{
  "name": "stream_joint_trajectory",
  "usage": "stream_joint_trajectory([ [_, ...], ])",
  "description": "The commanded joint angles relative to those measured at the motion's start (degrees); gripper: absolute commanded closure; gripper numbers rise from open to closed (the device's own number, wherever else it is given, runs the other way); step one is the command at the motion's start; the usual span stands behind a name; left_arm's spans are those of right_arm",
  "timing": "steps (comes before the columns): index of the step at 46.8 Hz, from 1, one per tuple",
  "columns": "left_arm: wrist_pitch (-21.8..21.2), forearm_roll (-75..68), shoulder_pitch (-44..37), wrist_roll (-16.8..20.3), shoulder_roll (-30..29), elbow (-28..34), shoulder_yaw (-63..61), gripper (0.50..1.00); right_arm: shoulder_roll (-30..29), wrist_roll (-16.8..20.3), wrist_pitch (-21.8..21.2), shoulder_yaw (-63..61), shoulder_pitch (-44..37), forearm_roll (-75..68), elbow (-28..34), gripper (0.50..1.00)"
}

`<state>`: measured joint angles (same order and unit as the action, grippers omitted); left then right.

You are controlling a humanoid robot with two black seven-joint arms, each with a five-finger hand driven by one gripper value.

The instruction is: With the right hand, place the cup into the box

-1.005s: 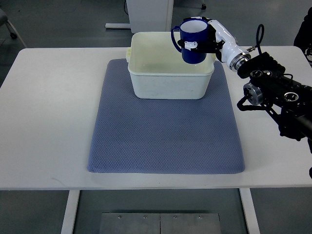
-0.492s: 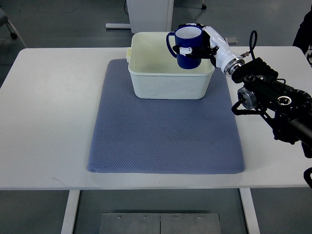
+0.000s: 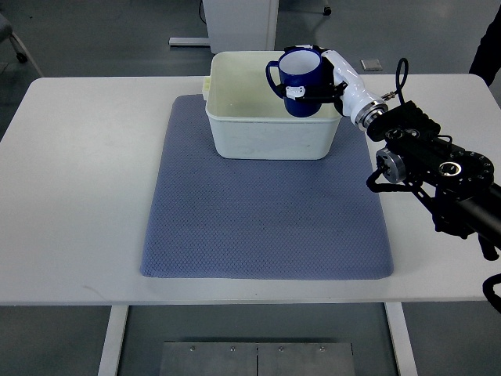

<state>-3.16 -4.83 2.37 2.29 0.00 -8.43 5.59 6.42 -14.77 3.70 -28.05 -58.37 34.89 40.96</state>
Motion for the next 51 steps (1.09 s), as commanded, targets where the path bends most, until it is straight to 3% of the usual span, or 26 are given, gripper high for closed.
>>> stream_joint_trajectory([
  [1, 0.0, 0.0, 0.0, 0.0, 0.0, 0.0, -0.1, 0.500, 0.0, 0.0, -0.1, 0.0, 0.1, 0.0, 0.0, 0.515],
  [28, 0.0, 0.0, 0.0, 0.0, 0.0, 0.0, 0.1, 0.500, 1.1, 0.0, -0.2, -0.2, -0.7, -1.8, 0.4, 0.502],
  [51, 0.0, 0.0, 0.0, 0.0, 0.0, 0.1, -0.1, 0.500, 9.1, 1.4, -1.1, -6.0, 0.0, -7.3, 3.5, 0.502],
])
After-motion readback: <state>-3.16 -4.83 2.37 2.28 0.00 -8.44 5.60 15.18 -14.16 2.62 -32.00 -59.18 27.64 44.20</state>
